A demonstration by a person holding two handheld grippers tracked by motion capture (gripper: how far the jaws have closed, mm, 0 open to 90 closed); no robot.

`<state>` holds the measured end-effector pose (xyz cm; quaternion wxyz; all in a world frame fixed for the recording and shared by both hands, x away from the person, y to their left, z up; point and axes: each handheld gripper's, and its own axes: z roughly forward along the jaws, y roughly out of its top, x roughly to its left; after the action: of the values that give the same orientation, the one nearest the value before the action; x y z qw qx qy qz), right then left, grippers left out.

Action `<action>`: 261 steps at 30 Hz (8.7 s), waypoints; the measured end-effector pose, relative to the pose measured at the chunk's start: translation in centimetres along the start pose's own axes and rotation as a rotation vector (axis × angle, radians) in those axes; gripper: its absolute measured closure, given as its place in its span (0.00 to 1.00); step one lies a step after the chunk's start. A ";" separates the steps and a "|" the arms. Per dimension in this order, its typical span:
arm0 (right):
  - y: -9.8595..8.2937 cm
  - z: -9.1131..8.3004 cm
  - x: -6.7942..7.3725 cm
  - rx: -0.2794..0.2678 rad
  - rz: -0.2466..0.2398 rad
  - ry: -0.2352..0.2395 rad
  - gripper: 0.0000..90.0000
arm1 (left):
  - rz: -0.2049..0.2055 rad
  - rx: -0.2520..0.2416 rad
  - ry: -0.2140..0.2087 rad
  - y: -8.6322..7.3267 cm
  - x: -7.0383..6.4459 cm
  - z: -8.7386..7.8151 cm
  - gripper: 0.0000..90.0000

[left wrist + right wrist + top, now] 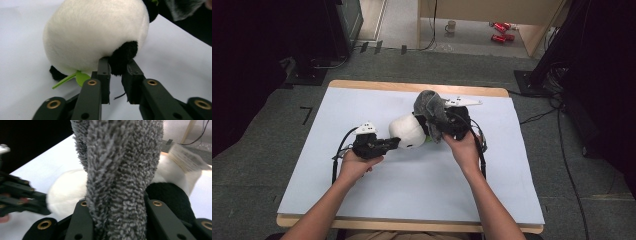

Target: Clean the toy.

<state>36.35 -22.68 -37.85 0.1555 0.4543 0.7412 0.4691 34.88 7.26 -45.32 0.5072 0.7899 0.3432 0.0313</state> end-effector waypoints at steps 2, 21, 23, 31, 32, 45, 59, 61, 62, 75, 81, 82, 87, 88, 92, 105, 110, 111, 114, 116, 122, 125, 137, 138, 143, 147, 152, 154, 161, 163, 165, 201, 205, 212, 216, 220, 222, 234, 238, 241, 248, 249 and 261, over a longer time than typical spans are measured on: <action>-0.1 0.0 -0.8 0.005 0.024 -0.014 0.79 | 0.010 -0.014 0.001 -0.1 -0.1 0.2 0.73; -0.6 -0.1 -3.8 -0.012 0.116 -0.018 0.79 | 0.069 -0.050 0.065 -1.3 1.5 3.4 0.31; -0.7 -0.1 -3.9 -0.008 0.117 -0.017 0.79 | 0.063 -0.054 0.055 -1.3 1.7 3.9 0.29; -1.2 -0.5 -4.5 -0.002 0.144 -0.002 0.79 | 0.104 -0.066 0.035 -1.2 2.1 5.2 0.24; -1.2 -0.5 -4.5 0.000 0.145 -0.003 0.79 | 0.120 -0.068 0.029 -1.2 2.1 5.3 0.27; -0.9 -1.4 -4.4 -0.010 0.161 0.027 0.80 | 0.121 -0.081 0.033 0.8 0.9 3.5 0.82; 2.8 -2.9 5.3 0.000 0.061 0.241 0.80 | 0.146 -0.026 0.037 4.0 -5.3 1.6 0.82; 2.0 -1.8 5.4 0.039 0.070 0.246 0.80 | 0.161 -0.006 0.056 3.9 -5.7 1.8 0.82; 1.7 -1.5 5.3 0.047 0.075 0.249 0.80 | 0.160 0.002 0.059 3.8 -5.6 1.8 0.82; 0.8 -2.5 2.9 0.106 0.063 0.146 0.80 | 0.171 0.029 0.062 2.7 -4.9 2.8 0.82; 0.3 -4.3 0.5 0.080 0.108 0.078 0.80 | 0.175 0.019 0.063 2.5 -4.9 2.7 0.82; 0.2 -4.4 0.3 0.079 0.114 0.070 0.80 | 0.180 0.019 0.066 2.5 -4.9 2.8 0.82; 0.6 -5.6 0.7 0.051 0.121 0.083 0.81 | 0.191 -0.005 0.071 2.7 -5.2 2.7 0.82; 0.7 -5.7 1.2 0.042 0.118 0.096 0.81 | 0.188 -0.002 0.072 2.8 -5.3 2.7 0.82; 1.0 -5.6 3.6 0.032 0.091 0.160 0.81 | 0.186 0.001 0.071 2.9 -5.6 2.7 0.81; -1.3 -1.5 5.2 0.126 0.053 0.150 0.80 | 0.212 0.025 0.089 2.6 -6.2 3.2 0.82; -1.0 -2.4 3.9 0.116 0.083 0.153 0.80 | 0.200 0.030 0.084 2.5 -5.2 3.0 0.83; -1.0 -2.6 3.5 0.113 0.091 0.154 0.80 | 0.192 0.037 0.082 2.4 -4.9 2.9 0.84; -1.0 -3.1 2.2 0.108 0.121 0.150 0.80 | 0.166 0.052 0.081 2.2 -3.8 2.6 0.85; -1.1 -3.3 1.2 0.112 0.141 0.126 0.80 | 0.150 0.070 0.067 1.9 -2.9 2.4 0.85; -2.6 -3.4 -2.5 0.127 0.191 0.069 0.80 | 0.157 0.071 0.049 1.3 -1.5 2.3 0.87; -2.8 -3.7 -3.0 0.121 0.189 0.070 0.80 | 0.159 0.080 0.057 1.2 -1.1 2.3 0.92; -3.8 -3.4 -3.1 0.115 0.152 0.115 0.80 | 0.078 0.079 0.018 0.8 0.9 1.8 0.84; -3.8 -3.4 -3.1 0.115 0.152 0.121 0.80 | 0.077 0.076 0.017 0.8 1.0 1.7 0.83; -4.0 -3.4 -3.3 0.122 0.145 0.147 0.80 | 0.067 0.073 0.017 1.0 1.3 1.5 0.69; -3.9 -4.2 -3.5 0.123 0.117 0.138 0.79 | 0.064 0.075 0.015 1.4 1.5 1.5 0.58; -3.2 -5.9 -4.7 0.097 0.135 0.116 0.79 | 0.055 0.095 0.033 1.5 2.1 1.3 0.50; -2.9 -6.8 -5.1 0.080 0.124 0.083 0.78 | 0.045 0.093 0.040 1.5 2.3 1.1 0.49; -3.3 -9.0 -8.0 0.071 0.154 -0.035 0.78 | 0.044 0.116 0.085 1.4 3.1 0.4 0.45; -3.7 -9.4 -9.1 0.069 0.176 -0.062 0.77 | 0.035 0.118 0.088 1.4 3.4 0.2 0.44; -4.1 -9.6 -9.9 0.060 0.196 -0.083 0.77 | 0.026 0.117 0.088 1.3 3.7 0.0 0.44; -9.0 -4.6 -14.5 0.135 0.242 -0.281 0.25 | -0.007 0.111 0.153 -0.3 6.4 -1.9 0.42; -8.7 -5.6 -13.8 0.132 0.226 -0.290 0.25 | 0.001 0.108 0.148 -0.3 6.2 -2.2 0.42; -8.9 -7.8 -12.9 0.141 0.213 -0.307 0.25 | 0.027 0.099 0.130 -0.6 5.6 -2.8 0.42; -9.3 -9.0 -12.1 0.152 0.195 -0.315 0.25 | 0.039 0.117 0.134 -0.9 5.3 -2.6 0.42; -9.8 -9.8 -11.3 0.139 0.200 -0.300 0.28 | 0.058 0.124 0.131 -1.4 4.9 -2.6 0.42; -10.2 -9.8 -10.6 0.149 0.188 -0.282 0.28 | 0.072 0.129 0.131 -1.7 4.7 -2.6 0.42; -12.6 -8.8 -7.7 0.173 0.105 -0.204 0.40 | 0.109 0.124 0.146 -2.9 4.1 -3.3 0.42; -13.2 -8.3 -7.1 0.168 0.082 -0.153 0.40 | 0.106 0.121 0.161 -3.4 4.3 -3.6 0.42; -13.7 -7.9 -6.6 0.180 0.059 -0.121 0.40 | 0.108 0.136 0.173 -3.6 4.5 -3.7 0.42; -14.7 -6.6 -5.7 0.243 -0.079 -0.113 0.40 | 0.111 0.175 0.212 -4.5 5.5 -3.6 0.42; -14.8 -6.5 -5.7 0.251 -0.082 -0.113 0.40 | 0.108 0.178 0.213 -4.6 5.6 -3.6 0.42; -15.8 -5.7 -5.9 0.284 -0.132 -0.093 0.30 | 0.115 0.180 0.189 -5.0 5.9 -3.5 0.37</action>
<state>27.45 -32.97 -49.33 0.1546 0.4433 0.8202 0.3269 35.38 14.63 -49.47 0.3974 0.8440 0.3449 0.1036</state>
